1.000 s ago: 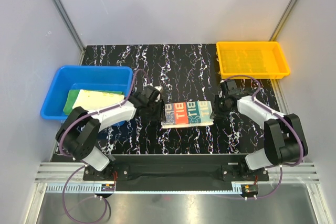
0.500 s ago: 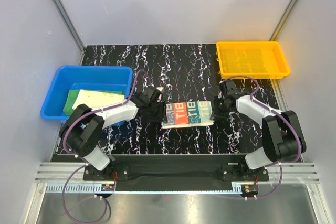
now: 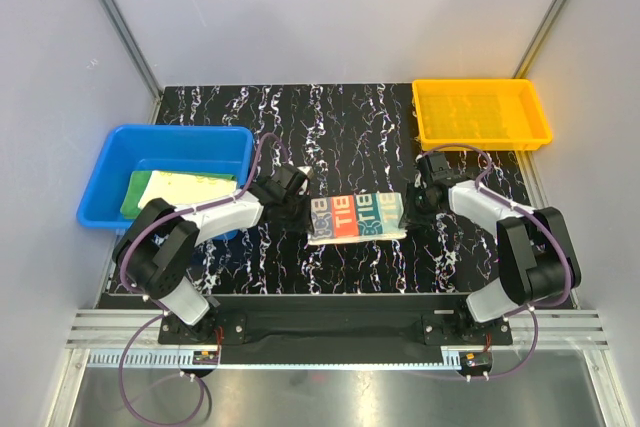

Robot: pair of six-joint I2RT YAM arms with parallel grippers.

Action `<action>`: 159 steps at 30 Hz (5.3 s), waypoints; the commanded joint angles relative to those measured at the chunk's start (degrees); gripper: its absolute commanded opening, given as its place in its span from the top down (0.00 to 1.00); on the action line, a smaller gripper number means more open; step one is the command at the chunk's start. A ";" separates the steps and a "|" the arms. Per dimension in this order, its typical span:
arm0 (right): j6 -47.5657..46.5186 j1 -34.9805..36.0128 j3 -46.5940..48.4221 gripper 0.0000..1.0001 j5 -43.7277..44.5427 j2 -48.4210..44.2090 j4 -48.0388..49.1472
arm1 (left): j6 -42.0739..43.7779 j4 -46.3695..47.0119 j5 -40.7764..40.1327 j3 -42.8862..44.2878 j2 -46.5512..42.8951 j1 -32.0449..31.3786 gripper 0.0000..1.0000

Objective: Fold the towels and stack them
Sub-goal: Fold the towel, then neatly place the folded towel into the bin

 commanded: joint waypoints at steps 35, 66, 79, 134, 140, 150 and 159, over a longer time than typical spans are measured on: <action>2.08 -5.12 -3.85 0.67 -16.94 -0.36 6.96 | 3.59 -4.70 -0.62 1.47 -4.03 3.61 0.60; 0.76 -5.03 0.36 1.00 -15.71 -5.72 -1.20 | 2.18 -10.48 1.84 6.20 -4.20 3.61 1.00; 6.20 -5.03 -8.15 1.00 -15.62 -8.10 3.09 | 1.92 -5.40 3.86 -3.10 -5.52 3.61 1.00; 10.43 -5.82 -16.07 0.83 -10.26 -8.54 15.22 | 0.78 6.29 7.20 -2.75 4.49 5.54 0.50; 10.51 -5.82 -16.42 0.83 -11.05 -9.77 15.14 | -1.50 5.59 4.66 -4.51 5.72 5.19 0.62; 10.07 -5.91 -13.26 0.80 -14.74 -17.58 10.93 | -0.46 -2.48 2.02 0.92 5.64 4.58 1.00; 10.16 -5.91 -9.12 0.79 -16.32 -24.53 7.22 | 5.26 -25.51 -10.97 13.41 -4.02 4.31 1.00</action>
